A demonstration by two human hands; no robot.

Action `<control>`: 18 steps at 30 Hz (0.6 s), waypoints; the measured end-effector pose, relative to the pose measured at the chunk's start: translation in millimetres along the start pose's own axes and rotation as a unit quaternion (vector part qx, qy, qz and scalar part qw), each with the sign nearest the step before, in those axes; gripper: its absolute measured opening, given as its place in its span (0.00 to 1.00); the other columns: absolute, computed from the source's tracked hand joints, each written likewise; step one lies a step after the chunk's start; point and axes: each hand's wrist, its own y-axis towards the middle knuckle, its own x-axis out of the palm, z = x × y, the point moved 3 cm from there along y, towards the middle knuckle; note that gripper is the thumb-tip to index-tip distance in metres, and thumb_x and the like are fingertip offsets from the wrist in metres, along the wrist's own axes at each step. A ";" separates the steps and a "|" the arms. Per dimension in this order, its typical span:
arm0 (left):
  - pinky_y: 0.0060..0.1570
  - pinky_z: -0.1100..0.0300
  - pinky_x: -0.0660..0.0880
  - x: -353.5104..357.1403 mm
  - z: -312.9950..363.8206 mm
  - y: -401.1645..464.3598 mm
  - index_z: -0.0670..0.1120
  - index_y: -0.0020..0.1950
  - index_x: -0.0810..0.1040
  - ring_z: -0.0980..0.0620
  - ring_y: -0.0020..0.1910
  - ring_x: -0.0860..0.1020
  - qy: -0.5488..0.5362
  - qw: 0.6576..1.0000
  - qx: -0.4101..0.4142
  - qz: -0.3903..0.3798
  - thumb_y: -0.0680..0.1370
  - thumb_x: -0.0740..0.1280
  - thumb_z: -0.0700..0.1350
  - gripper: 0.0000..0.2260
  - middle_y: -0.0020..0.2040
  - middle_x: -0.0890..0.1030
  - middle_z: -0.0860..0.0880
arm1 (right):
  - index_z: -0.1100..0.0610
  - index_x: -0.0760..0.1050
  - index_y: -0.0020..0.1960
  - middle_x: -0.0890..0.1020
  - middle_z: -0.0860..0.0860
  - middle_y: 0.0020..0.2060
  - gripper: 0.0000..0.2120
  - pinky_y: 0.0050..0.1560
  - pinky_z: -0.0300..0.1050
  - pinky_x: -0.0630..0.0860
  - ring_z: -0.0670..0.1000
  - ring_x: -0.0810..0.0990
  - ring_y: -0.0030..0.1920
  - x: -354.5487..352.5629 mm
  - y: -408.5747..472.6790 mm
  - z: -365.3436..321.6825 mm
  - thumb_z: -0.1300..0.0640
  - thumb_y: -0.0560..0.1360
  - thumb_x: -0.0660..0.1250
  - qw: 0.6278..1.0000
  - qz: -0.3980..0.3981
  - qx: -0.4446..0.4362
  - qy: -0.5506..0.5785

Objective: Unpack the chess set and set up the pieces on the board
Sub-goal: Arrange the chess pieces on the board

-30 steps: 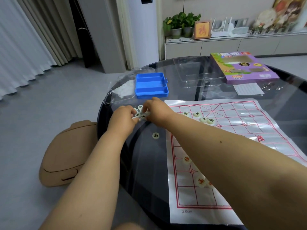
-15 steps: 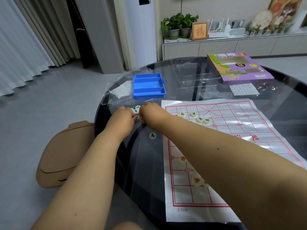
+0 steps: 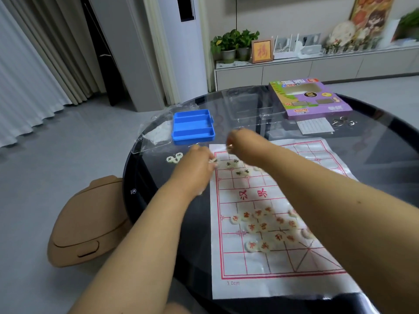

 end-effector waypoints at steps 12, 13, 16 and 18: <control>0.61 0.49 0.71 61.7 86.0 12.5 0.48 0.63 0.77 0.46 0.58 0.74 0.083 0.987 0.115 -0.080 0.78 0.66 0.52 0.15 0.59 0.76 0.48 | 0.57 0.76 0.60 0.79 0.55 0.56 0.13 0.48 0.42 0.72 0.56 0.78 0.52 -5.0 -47.6 102.3 0.62 0.76 0.65 0.992 -0.045 0.114 -0.001; 0.62 0.49 0.71 63.3 85.8 13.0 0.49 0.63 0.77 0.46 0.58 0.74 0.083 0.987 0.115 -0.079 0.78 0.66 0.52 0.15 0.60 0.76 0.48 | 0.56 0.76 0.61 0.79 0.55 0.56 0.14 0.47 0.42 0.72 0.55 0.77 0.52 -4.1 -47.9 104.7 0.61 0.76 0.65 0.993 -0.040 0.113 0.007; 0.61 0.50 0.71 60.3 79.9 11.2 0.49 0.64 0.77 0.47 0.58 0.74 0.060 0.990 0.110 -0.063 0.78 0.67 0.52 0.16 0.58 0.77 0.49 | 0.56 0.74 0.61 0.77 0.54 0.57 0.15 0.48 0.43 0.72 0.54 0.77 0.51 -7.0 -47.5 105.7 0.59 0.75 0.67 0.994 -0.003 0.107 0.034; 0.61 0.50 0.72 50.3 69.4 10.8 0.49 0.62 0.78 0.48 0.57 0.75 0.039 0.994 0.099 -0.030 0.78 0.66 0.52 0.15 0.57 0.78 0.49 | 0.56 0.76 0.60 0.77 0.54 0.56 0.14 0.51 0.45 0.73 0.54 0.76 0.52 -11.6 -45.4 100.0 0.57 0.75 0.68 0.995 0.033 0.094 0.028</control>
